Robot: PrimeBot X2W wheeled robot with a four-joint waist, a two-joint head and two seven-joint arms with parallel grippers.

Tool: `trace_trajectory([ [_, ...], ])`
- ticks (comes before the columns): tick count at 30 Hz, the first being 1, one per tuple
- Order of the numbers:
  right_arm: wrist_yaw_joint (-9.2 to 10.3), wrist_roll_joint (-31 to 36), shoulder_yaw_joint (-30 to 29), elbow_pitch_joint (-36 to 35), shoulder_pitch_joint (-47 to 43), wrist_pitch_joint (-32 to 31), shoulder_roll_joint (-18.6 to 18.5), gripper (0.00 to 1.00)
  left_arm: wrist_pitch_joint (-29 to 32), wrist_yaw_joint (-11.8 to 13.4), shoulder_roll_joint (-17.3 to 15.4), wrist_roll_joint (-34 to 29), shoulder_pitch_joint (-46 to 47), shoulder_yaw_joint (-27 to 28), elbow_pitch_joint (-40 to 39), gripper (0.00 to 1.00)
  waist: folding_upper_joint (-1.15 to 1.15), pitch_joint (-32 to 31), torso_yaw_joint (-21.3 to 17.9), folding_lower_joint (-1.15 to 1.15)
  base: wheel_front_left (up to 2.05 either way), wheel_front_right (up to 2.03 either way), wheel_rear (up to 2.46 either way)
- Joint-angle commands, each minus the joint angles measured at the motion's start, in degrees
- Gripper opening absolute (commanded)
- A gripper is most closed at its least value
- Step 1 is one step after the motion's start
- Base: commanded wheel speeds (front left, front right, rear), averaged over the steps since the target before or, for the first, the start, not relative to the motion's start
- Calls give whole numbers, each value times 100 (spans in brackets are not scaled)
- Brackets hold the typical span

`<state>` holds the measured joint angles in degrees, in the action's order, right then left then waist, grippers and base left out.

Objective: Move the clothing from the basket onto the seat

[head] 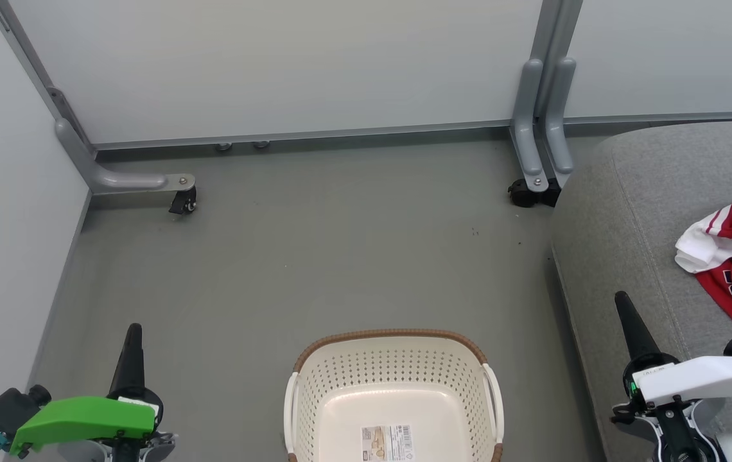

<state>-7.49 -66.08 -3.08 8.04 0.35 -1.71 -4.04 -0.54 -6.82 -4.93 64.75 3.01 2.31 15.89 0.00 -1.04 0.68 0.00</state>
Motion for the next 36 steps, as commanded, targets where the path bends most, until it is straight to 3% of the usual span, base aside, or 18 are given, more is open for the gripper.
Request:
trace_trajectory([
  [1,-1,-166,-22,-2,121,-24,-34,0,46,-32,-5,192,157,57,-64,0,0,3,-2,0,0,0,0],
  [36,-1,-1935,-130,405,456,-249,-20,0,506,-68,140,1938,305,314,-157,0,0,76,-43,0,0,0,0],
])
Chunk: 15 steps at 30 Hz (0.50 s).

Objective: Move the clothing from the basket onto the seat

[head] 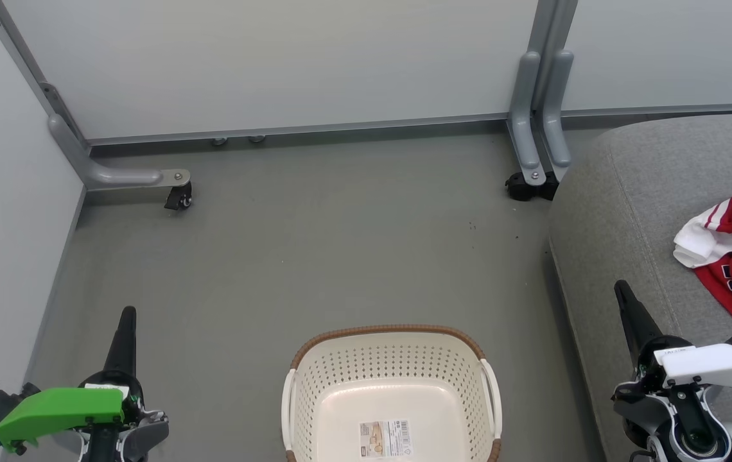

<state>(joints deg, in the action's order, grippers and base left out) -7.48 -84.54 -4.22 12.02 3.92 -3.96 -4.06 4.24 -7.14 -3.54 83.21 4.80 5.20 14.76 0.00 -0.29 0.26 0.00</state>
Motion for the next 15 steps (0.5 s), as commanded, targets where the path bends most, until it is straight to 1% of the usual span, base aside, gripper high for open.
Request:
trace_trajectory([
  [1,-2,-137,-20,17,112,-33,-17,0,42,-37,6,139,132,33,-46,0,0,3,-2,0,0,0,0],
  [15,-2,-687,-61,150,215,-106,-4,0,184,-44,53,690,172,120,-68,0,0,32,-18,0,0,0,0],
])
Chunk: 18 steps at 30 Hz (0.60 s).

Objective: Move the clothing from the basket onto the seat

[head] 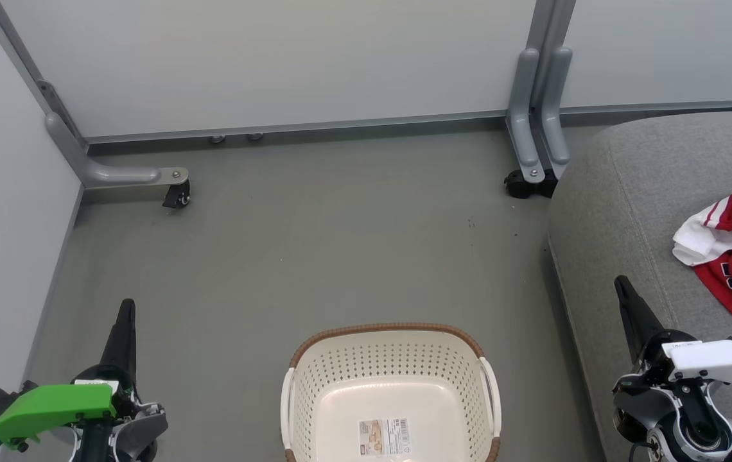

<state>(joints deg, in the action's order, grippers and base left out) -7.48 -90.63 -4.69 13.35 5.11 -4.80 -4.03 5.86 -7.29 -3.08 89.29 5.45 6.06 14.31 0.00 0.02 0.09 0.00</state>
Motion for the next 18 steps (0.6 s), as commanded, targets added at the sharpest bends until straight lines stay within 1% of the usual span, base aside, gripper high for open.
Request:
trace_trajectory([
  [1,-2,-111,-17,25,103,-29,-7,0,27,-30,9,120,109,38,-25,0,0,3,-2,0,0,0,0],
  [7,-2,-330,-36,78,140,-67,-1,0,89,-36,30,335,121,67,-35,0,0,15,-8,0,0,0,0],
  [18,-2,-283,-57,77,124,-71,17,0,90,-35,27,317,110,64,-31,0,0,16,-9,0,0,0,0],
])
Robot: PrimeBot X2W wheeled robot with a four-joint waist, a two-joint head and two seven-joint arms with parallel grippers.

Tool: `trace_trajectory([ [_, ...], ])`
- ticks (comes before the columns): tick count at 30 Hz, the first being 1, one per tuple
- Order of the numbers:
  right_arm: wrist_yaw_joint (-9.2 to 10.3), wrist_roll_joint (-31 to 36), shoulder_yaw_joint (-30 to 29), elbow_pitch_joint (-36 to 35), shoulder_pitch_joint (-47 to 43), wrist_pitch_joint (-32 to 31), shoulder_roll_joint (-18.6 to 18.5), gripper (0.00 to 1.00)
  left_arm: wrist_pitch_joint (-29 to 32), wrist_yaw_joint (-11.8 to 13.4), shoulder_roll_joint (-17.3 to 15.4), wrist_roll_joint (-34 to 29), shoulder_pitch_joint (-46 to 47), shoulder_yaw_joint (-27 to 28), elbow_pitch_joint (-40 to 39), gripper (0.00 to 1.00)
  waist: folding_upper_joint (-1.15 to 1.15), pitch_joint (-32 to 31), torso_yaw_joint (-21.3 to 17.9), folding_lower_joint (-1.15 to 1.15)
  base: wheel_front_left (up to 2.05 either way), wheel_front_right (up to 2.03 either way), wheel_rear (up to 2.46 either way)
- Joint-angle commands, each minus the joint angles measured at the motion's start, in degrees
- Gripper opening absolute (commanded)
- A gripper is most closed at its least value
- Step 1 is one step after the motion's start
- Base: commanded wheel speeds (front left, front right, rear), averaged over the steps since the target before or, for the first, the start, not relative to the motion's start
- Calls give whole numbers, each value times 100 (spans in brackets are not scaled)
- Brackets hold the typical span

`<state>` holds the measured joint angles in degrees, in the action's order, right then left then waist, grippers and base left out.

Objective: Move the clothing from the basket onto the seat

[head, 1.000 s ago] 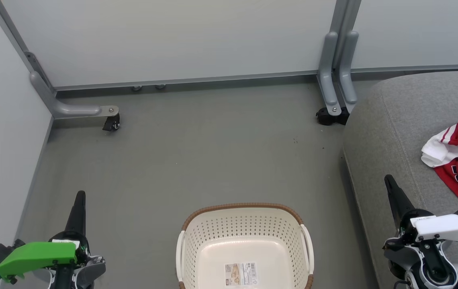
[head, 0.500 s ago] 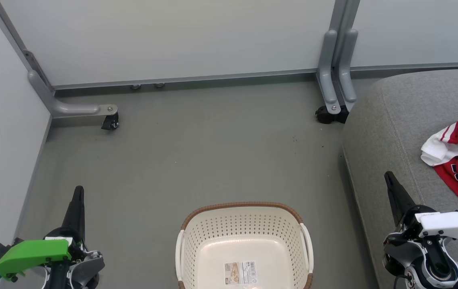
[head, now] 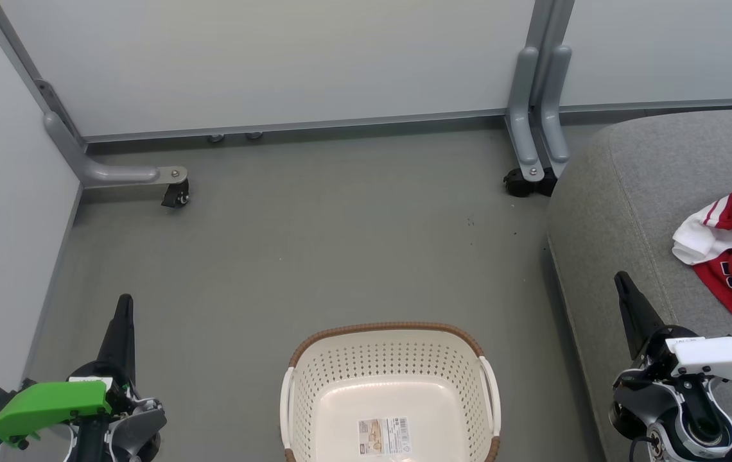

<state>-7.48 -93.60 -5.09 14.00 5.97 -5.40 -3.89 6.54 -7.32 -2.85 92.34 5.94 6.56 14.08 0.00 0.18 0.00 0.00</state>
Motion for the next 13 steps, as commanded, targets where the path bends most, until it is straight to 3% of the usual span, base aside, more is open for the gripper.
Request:
trace_trajectory([
  [1,-2,16,-18,12,38,-12,5,0,22,-32,3,13,61,13,-8,0,0,0,0,0,0,0,0],
  [13,-2,37,-39,14,40,-35,19,0,21,-32,3,14,61,13,-8,0,0,0,0,0,0,0,0],
])
